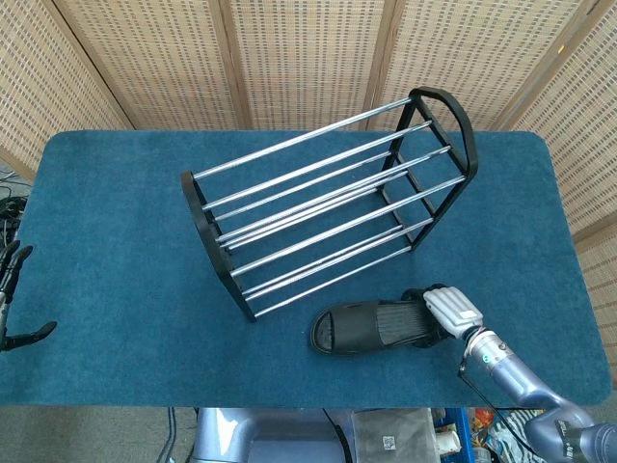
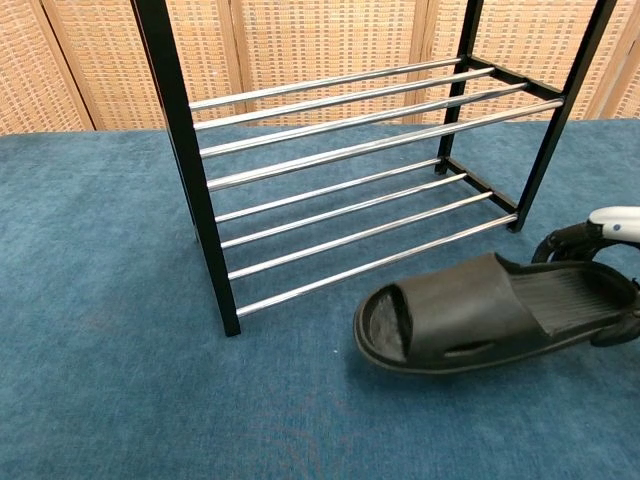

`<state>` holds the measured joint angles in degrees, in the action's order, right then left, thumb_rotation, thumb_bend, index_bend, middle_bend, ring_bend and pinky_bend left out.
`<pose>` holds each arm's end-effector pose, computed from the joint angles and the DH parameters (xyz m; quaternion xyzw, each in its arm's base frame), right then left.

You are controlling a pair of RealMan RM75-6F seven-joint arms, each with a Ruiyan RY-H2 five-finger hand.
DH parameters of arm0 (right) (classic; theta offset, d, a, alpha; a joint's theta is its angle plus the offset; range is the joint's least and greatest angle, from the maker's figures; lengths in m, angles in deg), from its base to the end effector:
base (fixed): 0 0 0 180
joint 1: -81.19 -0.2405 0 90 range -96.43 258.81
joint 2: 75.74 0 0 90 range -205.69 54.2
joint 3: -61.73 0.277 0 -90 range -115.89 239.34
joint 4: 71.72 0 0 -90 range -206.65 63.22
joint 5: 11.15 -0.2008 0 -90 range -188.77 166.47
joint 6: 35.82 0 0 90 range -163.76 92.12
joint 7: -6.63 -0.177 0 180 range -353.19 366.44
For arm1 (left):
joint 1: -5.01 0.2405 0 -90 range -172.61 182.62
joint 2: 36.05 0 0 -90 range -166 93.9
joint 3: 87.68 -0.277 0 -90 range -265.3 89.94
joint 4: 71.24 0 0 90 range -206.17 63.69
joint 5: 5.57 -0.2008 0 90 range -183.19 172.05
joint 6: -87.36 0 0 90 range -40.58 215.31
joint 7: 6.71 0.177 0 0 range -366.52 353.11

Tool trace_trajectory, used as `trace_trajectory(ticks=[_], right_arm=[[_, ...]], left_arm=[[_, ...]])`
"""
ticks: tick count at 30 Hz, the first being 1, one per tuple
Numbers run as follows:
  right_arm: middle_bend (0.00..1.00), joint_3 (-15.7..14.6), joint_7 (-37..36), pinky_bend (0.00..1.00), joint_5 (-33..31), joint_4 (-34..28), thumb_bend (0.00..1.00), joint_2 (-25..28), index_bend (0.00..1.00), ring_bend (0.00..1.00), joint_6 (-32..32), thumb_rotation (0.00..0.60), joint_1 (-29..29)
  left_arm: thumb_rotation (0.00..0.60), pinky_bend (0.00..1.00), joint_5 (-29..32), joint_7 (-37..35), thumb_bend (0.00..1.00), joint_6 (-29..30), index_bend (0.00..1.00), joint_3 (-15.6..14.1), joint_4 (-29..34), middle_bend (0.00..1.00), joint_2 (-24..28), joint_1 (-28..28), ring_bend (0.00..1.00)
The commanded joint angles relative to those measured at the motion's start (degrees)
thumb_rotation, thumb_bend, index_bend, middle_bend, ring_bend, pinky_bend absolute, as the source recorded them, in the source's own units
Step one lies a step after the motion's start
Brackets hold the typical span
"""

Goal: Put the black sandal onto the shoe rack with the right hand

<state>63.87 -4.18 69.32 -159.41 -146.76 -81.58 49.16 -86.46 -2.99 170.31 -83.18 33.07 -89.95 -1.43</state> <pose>-0.2644 -0.3271 0.0407 0.7328 -0.5037 0.2980 0.3470 -0.3004 0.2255 0.2190 -0.5866 -0.3905 -0.3729 0.6036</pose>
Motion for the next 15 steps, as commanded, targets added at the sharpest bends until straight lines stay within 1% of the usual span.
trace_trajectory(ticks=[1,5,9,10,15], right_arm=[[0.55,1.3,-1.6,0.21,-2.5,-1.9,0.25,0.8,0.59,0.34,-2.3,0.6,1.5],[0.55,2.7,0.3,0.22,-6.8,-3.8,0.27,0.5,0.59,0.34,-4.1,0.6,2.3],[0.55,4.2,5.7,0.22,-12.5,-5.4,0.28,-1.6,0.59,0.35,-7.1,0.6,3.0],[0.55,4.4,6.2,0.22,-13.1,-5.6,0.3,-1.9,0.59,0.35,-7.3,0.6,3.1],[0.56,7.0,14.6,0.22,-23.6,-9.2,0.35,-7.0,0.59,0.36,-11.8,0.6,2.8]], left_arm=[[0.6,0.0,-0.5,-0.4,0.1,0.4,0.0,-0.2,0.1,0.0,0.2,0.3,0.0],[0.6,0.0,-0.6,-1.2,0.1,0.4,0.0,-0.3,0.0,0.0,0.4,0.4,0.0],[0.6,0.0,-0.6,-1.7,0.1,0.4,0.0,-0.3,0.1,0.0,0.6,0.4,0.0],[0.6,0.0,-0.6,-1.7,0.1,0.5,0.0,-0.3,0.1,0.0,0.6,0.4,0.0],[0.6,0.0,-0.7,-2.4,0.11,0.5,0.0,-0.3,0.1,0.0,0.8,0.5,0.0]])
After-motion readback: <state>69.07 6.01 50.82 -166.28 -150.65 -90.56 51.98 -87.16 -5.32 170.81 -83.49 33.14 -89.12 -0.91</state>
